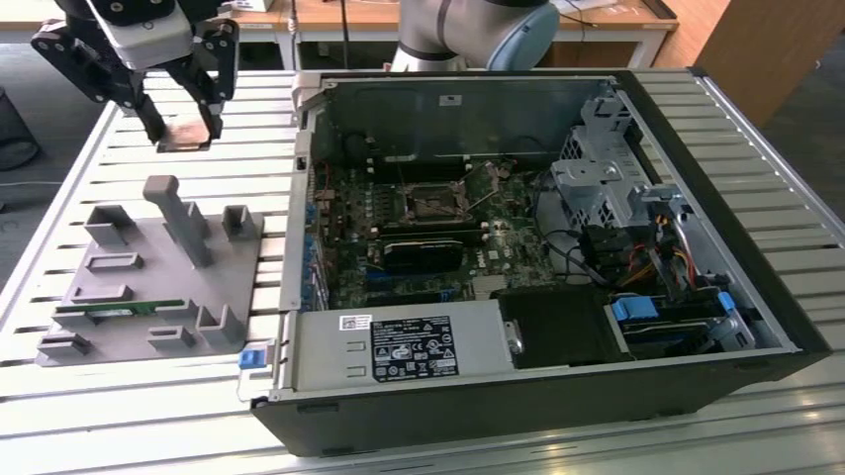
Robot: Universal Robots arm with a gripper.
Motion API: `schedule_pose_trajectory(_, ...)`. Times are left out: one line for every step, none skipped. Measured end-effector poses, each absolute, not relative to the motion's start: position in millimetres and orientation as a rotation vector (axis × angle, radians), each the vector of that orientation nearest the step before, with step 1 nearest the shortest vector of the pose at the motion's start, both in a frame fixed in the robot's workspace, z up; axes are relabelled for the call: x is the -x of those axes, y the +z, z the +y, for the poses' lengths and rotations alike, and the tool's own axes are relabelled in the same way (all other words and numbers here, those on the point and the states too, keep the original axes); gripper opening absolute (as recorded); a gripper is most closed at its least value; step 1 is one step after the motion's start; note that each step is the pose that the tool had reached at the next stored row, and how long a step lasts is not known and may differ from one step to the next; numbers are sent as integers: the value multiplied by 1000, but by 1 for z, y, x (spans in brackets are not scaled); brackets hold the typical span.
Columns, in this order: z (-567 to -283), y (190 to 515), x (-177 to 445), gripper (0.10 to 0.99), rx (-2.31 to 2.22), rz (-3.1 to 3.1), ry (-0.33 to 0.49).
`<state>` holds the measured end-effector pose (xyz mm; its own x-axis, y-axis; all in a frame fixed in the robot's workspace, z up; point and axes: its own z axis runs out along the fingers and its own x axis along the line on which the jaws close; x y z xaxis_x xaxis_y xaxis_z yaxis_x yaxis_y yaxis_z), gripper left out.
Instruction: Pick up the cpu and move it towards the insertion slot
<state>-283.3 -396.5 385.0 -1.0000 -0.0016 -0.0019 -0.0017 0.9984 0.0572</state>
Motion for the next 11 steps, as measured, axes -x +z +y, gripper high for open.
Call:
schedule_pose_trajectory(-396,385,282,537,3,3138,90)
schedule_pose_trajectory(-396,385,281,537,3,3138,90)
schedule_pose_trajectory(-395,385,280,537,2,3138,90)
schedule_pose_trajectory(-395,385,278,537,2,3139,90)
schedule_pose_trajectory(-395,385,277,537,3,3139,90)
schedule_pose_trajectory(-394,385,276,537,3,3138,90)
schedule_pose_trajectory(-394,385,274,537,3,3138,90)
schedule_pose_trajectory(-393,385,273,537,3,3138,90)
schedule_pose_trajectory(-393,385,271,537,2,3138,90)
schedule_pose_trajectory(-393,385,270,537,3,3138,90)
schedule_pose_trajectory(-393,385,269,537,3,3139,90)
